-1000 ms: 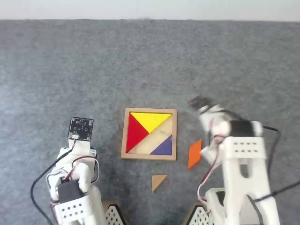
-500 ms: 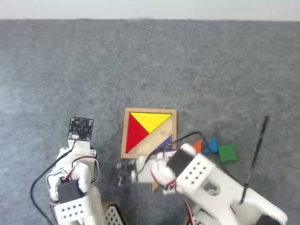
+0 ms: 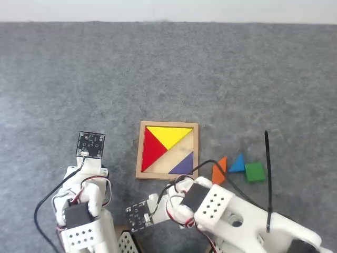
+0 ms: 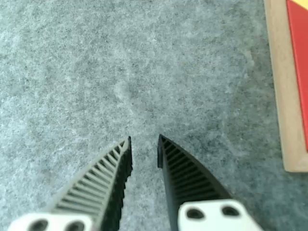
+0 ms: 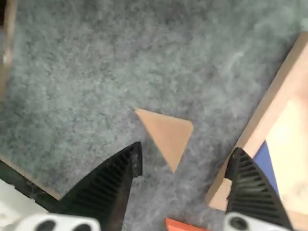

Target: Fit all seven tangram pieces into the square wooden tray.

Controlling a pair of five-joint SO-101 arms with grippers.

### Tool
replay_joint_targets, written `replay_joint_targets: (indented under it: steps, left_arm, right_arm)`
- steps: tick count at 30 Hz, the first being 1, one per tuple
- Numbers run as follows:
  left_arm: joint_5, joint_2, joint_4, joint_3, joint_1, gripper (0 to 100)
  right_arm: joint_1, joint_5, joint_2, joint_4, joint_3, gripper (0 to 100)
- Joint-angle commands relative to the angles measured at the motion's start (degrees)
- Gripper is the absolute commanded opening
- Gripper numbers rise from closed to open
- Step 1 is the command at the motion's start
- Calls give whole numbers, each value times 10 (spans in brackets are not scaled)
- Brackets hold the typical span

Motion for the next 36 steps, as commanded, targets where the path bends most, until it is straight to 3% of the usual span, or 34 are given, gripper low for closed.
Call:
replay_joint_targets:
  steps: [1,9,25,31,36]
  left_arm:
    - [4,-6,4,-5,2,87]
    - [4,-6,4,-5,2,87]
    - [4,-6,4,-5,2,87]
    - [4,-6,4,-5,2,87]
    - [4,-6,4,-5,2,87]
  right_arm:
    - [-6,18,35,-29,-4,284]
    - [-7,33,163,-61,-44,284]
    - [-9,18,166,-87,-49,282]
    - [-9,18,166,-87,-49,136]
    - [-9,17,166,-83,-55,135]
